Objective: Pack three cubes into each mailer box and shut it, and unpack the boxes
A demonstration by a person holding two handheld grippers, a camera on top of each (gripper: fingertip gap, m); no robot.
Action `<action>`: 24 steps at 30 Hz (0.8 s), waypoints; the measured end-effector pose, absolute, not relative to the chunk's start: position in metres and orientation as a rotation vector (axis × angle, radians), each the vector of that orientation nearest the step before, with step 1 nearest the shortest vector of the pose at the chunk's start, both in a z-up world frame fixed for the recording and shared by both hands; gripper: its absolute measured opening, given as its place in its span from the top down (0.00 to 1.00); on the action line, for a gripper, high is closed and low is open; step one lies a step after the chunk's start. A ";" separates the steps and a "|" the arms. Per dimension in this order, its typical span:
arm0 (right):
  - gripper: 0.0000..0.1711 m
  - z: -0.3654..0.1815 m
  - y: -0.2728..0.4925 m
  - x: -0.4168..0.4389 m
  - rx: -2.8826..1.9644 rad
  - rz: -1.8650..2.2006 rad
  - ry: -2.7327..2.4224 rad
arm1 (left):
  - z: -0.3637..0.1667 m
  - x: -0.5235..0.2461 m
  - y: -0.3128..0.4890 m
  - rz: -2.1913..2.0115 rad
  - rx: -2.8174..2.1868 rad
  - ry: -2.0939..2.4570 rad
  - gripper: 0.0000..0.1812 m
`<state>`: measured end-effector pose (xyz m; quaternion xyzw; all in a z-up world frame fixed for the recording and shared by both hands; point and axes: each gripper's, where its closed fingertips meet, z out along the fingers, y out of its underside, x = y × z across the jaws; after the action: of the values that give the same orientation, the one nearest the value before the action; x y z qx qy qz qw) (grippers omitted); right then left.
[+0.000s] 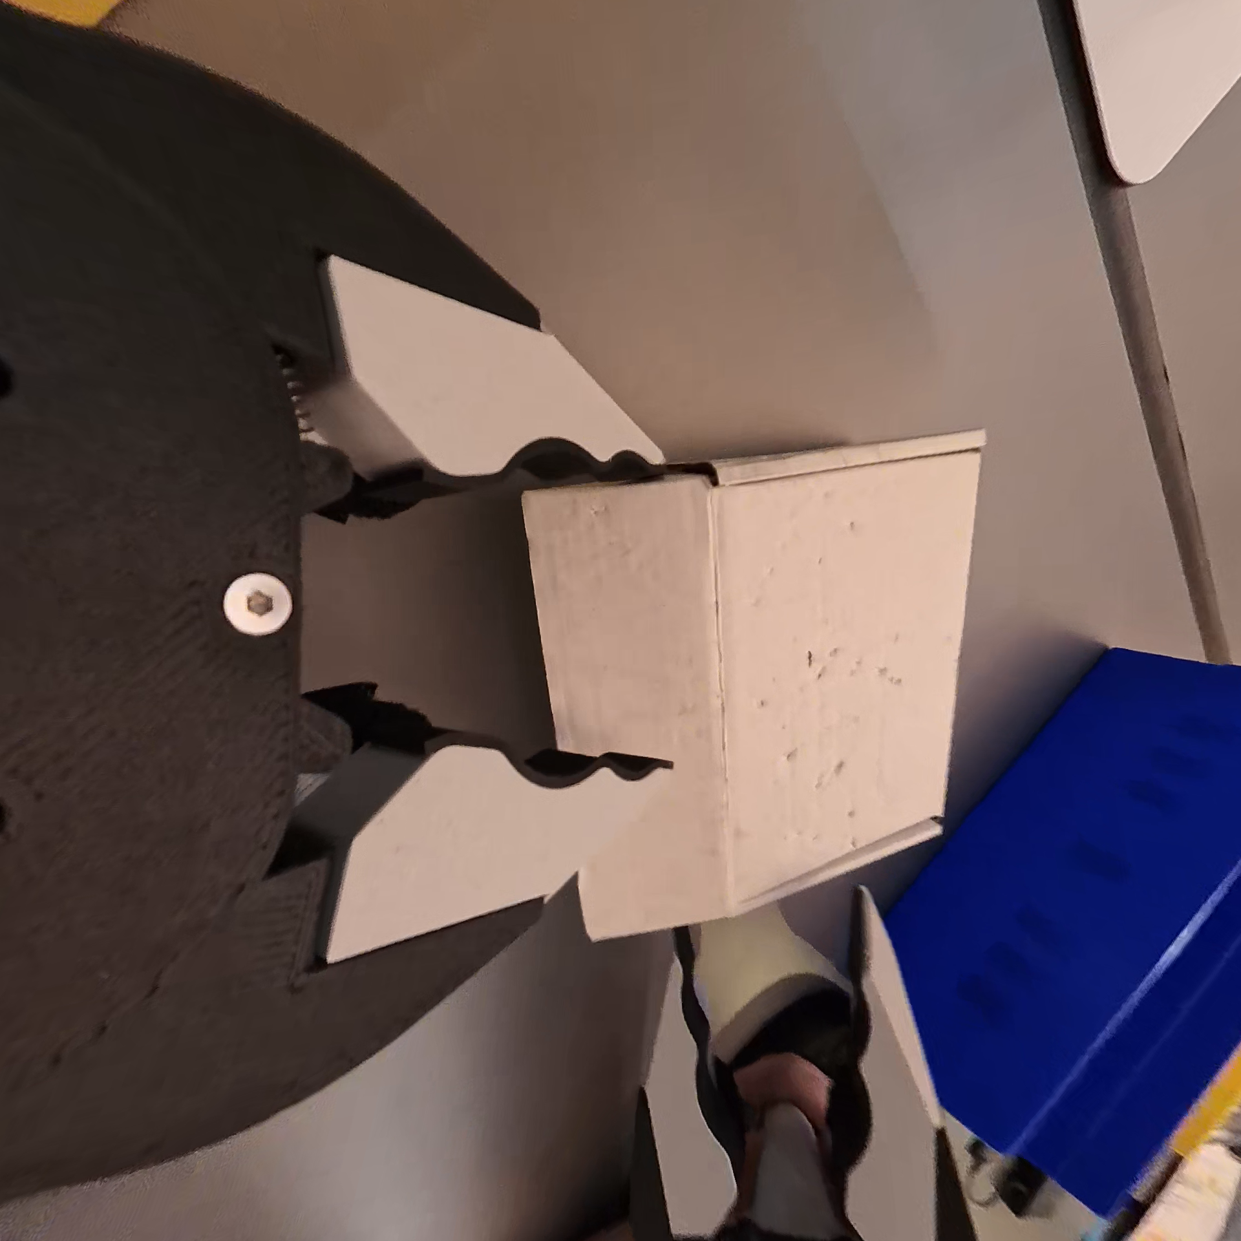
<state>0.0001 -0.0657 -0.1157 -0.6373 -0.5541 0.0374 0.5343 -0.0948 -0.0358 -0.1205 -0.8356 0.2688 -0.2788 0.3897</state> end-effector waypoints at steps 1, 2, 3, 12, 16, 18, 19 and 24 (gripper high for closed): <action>0.63 -0.116 -0.065 0.001 -1.527 0.096 -1.316 | -0.125 -0.094 -0.036 -0.677 -2.130 0.707 0.55; 0.63 -0.117 -0.063 0.002 -1.537 0.095 -1.311 | -0.128 -0.093 -0.036 -0.644 -2.133 0.729 0.55; 0.63 -0.118 -0.061 0.004 -1.547 0.083 -1.307 | -0.129 -0.092 -0.035 -0.624 -2.128 0.736 0.55; 0.70 -0.124 -0.058 0.001 -1.586 0.096 -1.314 | -0.129 -0.091 -0.025 -0.620 -2.107 0.720 0.55; 0.64 -0.127 -0.066 -0.011 -1.564 0.108 -1.376 | -0.124 -0.098 -0.018 -0.546 -2.093 0.696 0.55; 0.61 -0.125 -0.075 -0.013 -1.557 0.141 -1.432 | -0.115 -0.105 -0.016 -0.504 -2.052 0.673 0.55; 0.61 -0.119 -0.082 -0.015 -1.546 0.191 -1.451 | -0.108 -0.107 -0.018 -0.503 -2.027 0.662 0.55; 0.62 -0.044 -0.045 -0.001 -1.576 0.324 -1.188 | -0.083 -0.105 -0.037 -0.545 -1.923 0.657 0.52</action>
<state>-0.0012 -0.0448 -0.0443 -0.6631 -0.4998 0.1361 0.5404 -0.1048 -0.0366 -0.0827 -0.7936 0.2713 -0.2248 0.4961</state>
